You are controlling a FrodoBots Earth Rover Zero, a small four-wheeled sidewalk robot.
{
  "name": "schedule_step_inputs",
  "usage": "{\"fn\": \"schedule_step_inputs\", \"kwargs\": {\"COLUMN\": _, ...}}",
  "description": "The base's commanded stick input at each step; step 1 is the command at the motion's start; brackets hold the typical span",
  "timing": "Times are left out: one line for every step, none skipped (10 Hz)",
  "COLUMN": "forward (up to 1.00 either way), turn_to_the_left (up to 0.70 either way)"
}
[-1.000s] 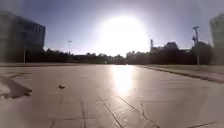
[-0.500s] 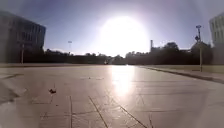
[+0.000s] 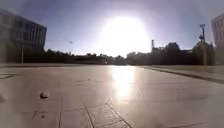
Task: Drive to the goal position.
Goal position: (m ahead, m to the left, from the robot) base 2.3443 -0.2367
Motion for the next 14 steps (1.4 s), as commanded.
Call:
{"fn": "schedule_step_inputs", "kwargs": {"forward": 0.7, "turn_to_the_left": 0.0}}
{"fn": "schedule_step_inputs", "kwargs": {"forward": 0.7, "turn_to_the_left": 0.0}}
{"fn": "schedule_step_inputs", "kwargs": {"forward": 0.7, "turn_to_the_left": 0.0}}
{"fn": "schedule_step_inputs", "kwargs": {"forward": 0.7, "turn_to_the_left": 0.0}}
{"fn": "schedule_step_inputs", "kwargs": {"forward": 0.7, "turn_to_the_left": 0.0}}
{"fn": "schedule_step_inputs", "kwargs": {"forward": 0.7, "turn_to_the_left": 0.0}}
{"fn": "schedule_step_inputs", "kwargs": {"forward": 0.7, "turn_to_the_left": 0.0}}
{"fn": "schedule_step_inputs", "kwargs": {"forward": 0.7, "turn_to_the_left": 0.0}}
{"fn": "schedule_step_inputs", "kwargs": {"forward": 0.7, "turn_to_the_left": 0.0}}
{"fn": "schedule_step_inputs", "kwargs": {"forward": 0.7, "turn_to_the_left": 0.0}}
{"fn": "schedule_step_inputs", "kwargs": {"forward": 0.7, "turn_to_the_left": 0.0}}
{"fn": "schedule_step_inputs", "kwargs": {"forward": 0.7, "turn_to_the_left": 0.0}}
{"fn": "schedule_step_inputs", "kwargs": {"forward": 0.7, "turn_to_the_left": 0.0}}
{"fn": "schedule_step_inputs", "kwargs": {"forward": 0.7, "turn_to_the_left": 0.0}}
